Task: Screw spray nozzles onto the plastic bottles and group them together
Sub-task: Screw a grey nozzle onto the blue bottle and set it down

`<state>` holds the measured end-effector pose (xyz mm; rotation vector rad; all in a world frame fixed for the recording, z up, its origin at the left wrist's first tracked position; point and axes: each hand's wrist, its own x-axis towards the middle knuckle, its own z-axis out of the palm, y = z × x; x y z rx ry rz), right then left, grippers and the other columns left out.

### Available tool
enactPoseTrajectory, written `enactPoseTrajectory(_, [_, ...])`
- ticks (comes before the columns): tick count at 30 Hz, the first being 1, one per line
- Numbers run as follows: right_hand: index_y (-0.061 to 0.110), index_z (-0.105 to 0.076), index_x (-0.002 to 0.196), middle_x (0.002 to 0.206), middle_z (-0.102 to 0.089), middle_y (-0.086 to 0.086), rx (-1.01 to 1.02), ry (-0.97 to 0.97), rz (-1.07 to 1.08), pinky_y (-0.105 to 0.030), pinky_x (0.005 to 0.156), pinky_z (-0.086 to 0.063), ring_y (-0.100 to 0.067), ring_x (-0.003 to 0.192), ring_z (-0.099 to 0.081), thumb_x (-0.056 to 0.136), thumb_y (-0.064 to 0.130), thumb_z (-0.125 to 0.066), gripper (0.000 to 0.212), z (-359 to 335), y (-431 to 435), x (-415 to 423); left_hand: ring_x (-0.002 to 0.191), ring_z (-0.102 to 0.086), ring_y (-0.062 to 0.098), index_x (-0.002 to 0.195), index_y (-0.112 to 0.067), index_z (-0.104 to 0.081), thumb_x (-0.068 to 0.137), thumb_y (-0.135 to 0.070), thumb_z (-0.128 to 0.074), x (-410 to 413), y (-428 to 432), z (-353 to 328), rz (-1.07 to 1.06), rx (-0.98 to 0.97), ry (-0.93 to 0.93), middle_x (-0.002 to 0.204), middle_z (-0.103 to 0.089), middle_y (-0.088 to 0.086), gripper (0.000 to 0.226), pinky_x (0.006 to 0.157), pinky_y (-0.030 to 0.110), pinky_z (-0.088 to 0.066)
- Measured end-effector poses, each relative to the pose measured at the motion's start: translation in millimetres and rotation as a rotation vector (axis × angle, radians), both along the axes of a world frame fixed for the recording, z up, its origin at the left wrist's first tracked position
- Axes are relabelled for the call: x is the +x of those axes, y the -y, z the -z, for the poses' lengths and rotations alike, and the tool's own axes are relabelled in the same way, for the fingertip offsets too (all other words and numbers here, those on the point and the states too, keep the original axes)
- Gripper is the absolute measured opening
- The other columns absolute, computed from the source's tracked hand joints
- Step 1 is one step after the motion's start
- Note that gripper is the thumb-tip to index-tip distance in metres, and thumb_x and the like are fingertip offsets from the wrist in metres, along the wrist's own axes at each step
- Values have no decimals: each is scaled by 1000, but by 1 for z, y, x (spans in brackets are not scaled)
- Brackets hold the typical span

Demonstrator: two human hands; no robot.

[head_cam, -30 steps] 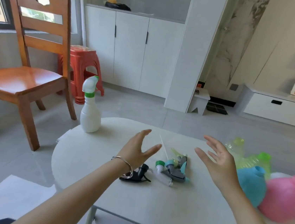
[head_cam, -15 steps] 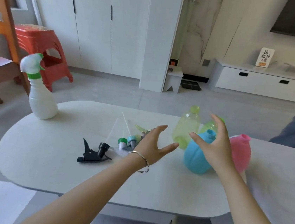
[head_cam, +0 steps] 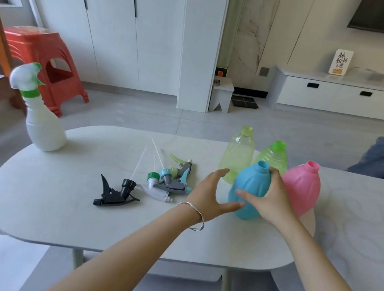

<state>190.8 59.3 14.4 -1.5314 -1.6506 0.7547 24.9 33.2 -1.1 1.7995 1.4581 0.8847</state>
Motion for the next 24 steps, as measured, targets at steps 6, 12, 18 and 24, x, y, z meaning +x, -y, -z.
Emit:
enactPoseTrajectory(6, [37, -44, 109, 104, -59, 20, 27, -227, -70, -11, 67, -48, 6, 90, -60, 59, 35, -85, 65, -29, 17, -25, 124, -45, 14, 144, -24, -22, 63, -38, -85, -15, 4, -7, 11, 56, 77, 141, -42, -2, 104, 104, 32, -42])
enactPoseTrajectory(12, [31, -53, 116, 114, -64, 10, -71, -425, -234, -32, 84, -55, -8, 99, -66, 49, 55, -78, 75, -41, 22, -65, 109, -56, 13, 134, -30, -33, 54, -44, -87, -70, 12, -23, -66, 166, 103, 125, -50, -8, 98, 87, 31, -53])
enactPoseTrajectory(18, [35, -52, 122, 129, -56, 12, -162, -382, -414, -27, 95, -48, 1, 107, -61, 53, 63, -70, 77, -34, 12, -100, 99, -57, 4, 127, -38, -35, 46, -56, -83, -160, 31, -31, -180, 190, 34, 114, -52, -13, 96, 75, 19, -51])
enactPoseTrajectory(24, [38, -55, 117, 125, -54, 13, -115, 12, -502, -15, 95, -36, -2, 118, -49, 70, 38, -79, 53, -4, 3, -122, 90, -59, -5, 126, -41, -35, 44, -53, -87, -225, 51, -31, -318, 157, 75, 111, -53, -17, 97, 63, 13, -52])
